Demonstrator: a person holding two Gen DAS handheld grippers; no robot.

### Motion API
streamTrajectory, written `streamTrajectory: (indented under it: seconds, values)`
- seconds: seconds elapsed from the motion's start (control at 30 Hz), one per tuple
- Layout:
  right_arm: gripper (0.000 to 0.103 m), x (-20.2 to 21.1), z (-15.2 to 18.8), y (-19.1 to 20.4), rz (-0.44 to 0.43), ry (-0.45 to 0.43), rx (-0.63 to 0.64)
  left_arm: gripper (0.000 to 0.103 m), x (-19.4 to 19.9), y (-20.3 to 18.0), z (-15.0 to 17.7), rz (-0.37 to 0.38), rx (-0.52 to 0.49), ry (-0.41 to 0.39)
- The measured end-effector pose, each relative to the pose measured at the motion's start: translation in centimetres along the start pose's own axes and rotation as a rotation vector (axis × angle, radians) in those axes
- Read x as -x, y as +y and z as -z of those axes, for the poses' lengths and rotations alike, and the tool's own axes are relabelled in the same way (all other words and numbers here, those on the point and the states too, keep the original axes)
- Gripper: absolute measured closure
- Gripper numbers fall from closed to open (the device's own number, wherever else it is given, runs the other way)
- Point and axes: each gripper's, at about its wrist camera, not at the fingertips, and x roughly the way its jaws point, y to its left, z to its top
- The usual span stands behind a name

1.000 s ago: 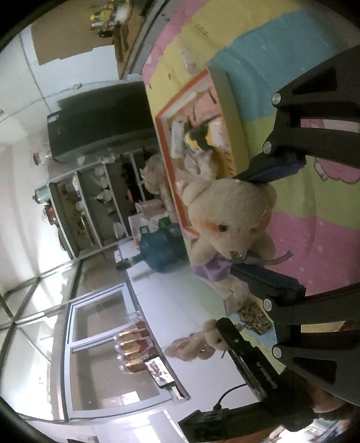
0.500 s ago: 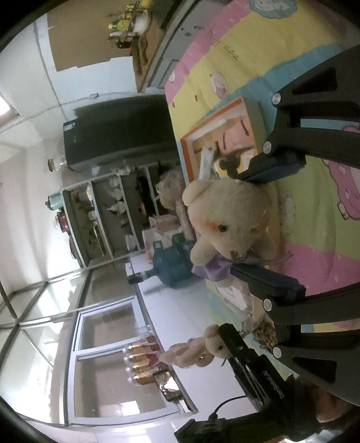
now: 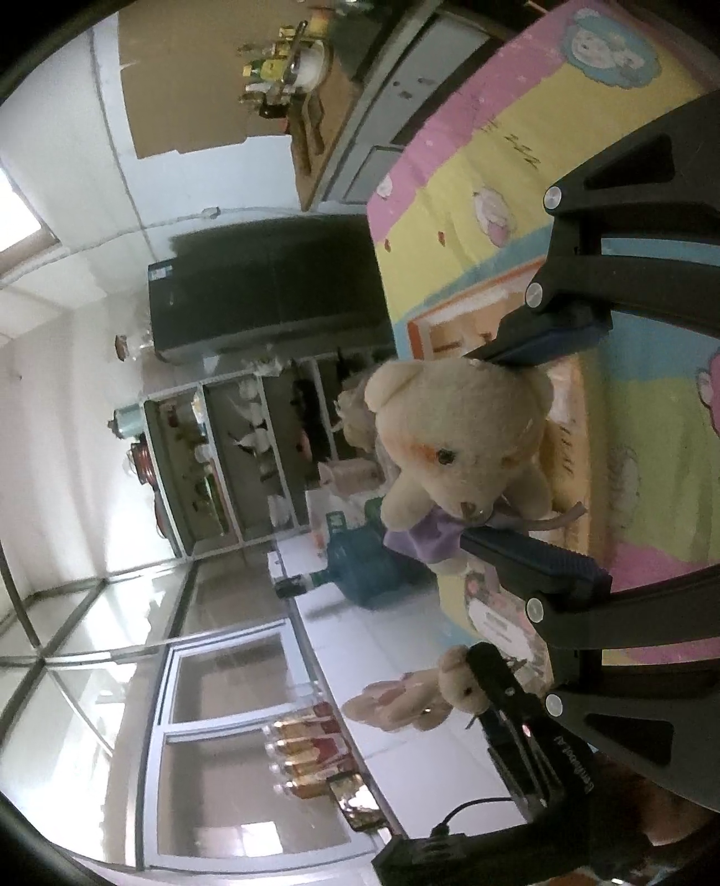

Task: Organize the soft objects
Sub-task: 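Carry the pink bunny and teddy bear over the tray with both tools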

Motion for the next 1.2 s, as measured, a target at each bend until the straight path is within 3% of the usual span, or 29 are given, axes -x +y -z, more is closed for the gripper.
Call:
streamTrajectory:
  seconds: [0.43, 0.87, 1.2]
  values:
    - [0.045, -4.0, -1.9, -3.6, 0.037, 0.050, -0.037, 0.058, -4.6, -0.2, -1.3, 0.034, 0.041, 0.077]
    - [0.045, -10.9, 0.9, -6.1, 0.062, 0.191, -0.091, 0.058, -10.7, -1.6, 0.8, 0.083, 0.070, 0.188]
    - [0.045, -13.6, 2.0, -7.0, 0.073, 0.244, -0.089, 0.058, -13.2, -2.4, 2.2, 0.088, 0.055, 0.261]
